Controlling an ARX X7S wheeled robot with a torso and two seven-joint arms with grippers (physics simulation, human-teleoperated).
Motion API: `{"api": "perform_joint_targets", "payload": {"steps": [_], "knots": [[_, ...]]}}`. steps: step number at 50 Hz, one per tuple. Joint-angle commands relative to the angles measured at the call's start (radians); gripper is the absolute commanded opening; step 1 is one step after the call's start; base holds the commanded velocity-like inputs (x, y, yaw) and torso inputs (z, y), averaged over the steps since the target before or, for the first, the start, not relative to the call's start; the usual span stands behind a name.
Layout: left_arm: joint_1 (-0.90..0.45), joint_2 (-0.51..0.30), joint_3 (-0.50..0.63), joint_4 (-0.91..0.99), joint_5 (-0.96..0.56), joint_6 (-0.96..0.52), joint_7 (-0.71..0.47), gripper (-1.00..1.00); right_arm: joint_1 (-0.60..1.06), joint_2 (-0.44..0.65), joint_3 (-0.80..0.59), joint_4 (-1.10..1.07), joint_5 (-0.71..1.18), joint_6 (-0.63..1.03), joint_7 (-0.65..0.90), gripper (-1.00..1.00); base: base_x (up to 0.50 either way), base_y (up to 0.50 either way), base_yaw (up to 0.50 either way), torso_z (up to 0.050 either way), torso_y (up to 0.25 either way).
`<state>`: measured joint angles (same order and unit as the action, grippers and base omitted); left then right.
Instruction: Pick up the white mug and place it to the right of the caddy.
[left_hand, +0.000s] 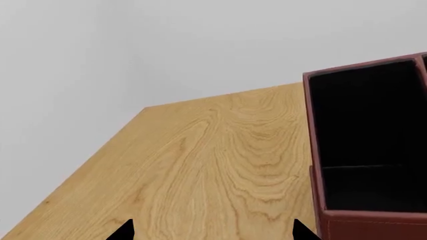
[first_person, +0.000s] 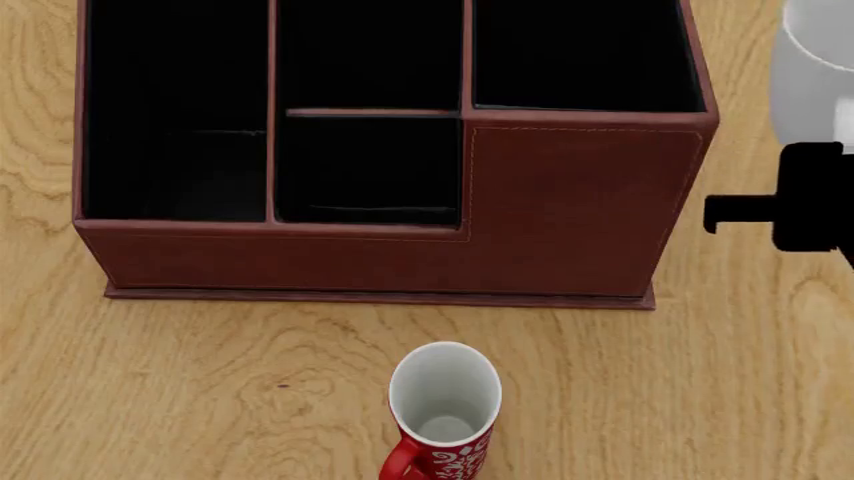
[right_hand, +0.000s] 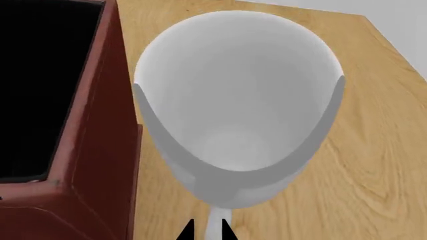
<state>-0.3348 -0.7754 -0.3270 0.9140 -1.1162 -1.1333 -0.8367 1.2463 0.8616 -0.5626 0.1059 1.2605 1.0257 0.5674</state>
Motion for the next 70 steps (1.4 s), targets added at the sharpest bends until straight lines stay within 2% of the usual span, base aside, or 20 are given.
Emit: {"api": "perform_joint_targets", "payload": {"steps": [1,19,38,70], "knots": [[-0.028,-0.009,0.011,-0.002,-0.025,-0.012,-0.021,1.0,-0.019,-0.029,-0.037,0.094,-0.096,-0.042,-0.077,-1.0,0.0,0.0,0.0,0.0,0.0],[-0.054,-0.017,0.031,-0.007,-0.045,-0.018,-0.043,1.0,-0.083,-0.032,-0.064,0.162,-0.13,-0.093,-0.141,-1.0,0.0,0.0,0.0,0.0,0.001],[-0.082,-0.039,0.027,0.003,-0.116,-0.046,-0.104,1.0,-0.058,-0.145,-0.14,0.407,-0.252,-0.196,-0.278,-1.0,0.0,0.0,0.0,0.0,0.001],[-0.113,-0.06,0.041,-0.004,-0.163,-0.048,-0.142,1.0,-0.02,-0.262,-0.191,0.636,-0.336,-0.286,-0.383,-1.0,0.0,0.0,0.0,0.0,0.001]]}}
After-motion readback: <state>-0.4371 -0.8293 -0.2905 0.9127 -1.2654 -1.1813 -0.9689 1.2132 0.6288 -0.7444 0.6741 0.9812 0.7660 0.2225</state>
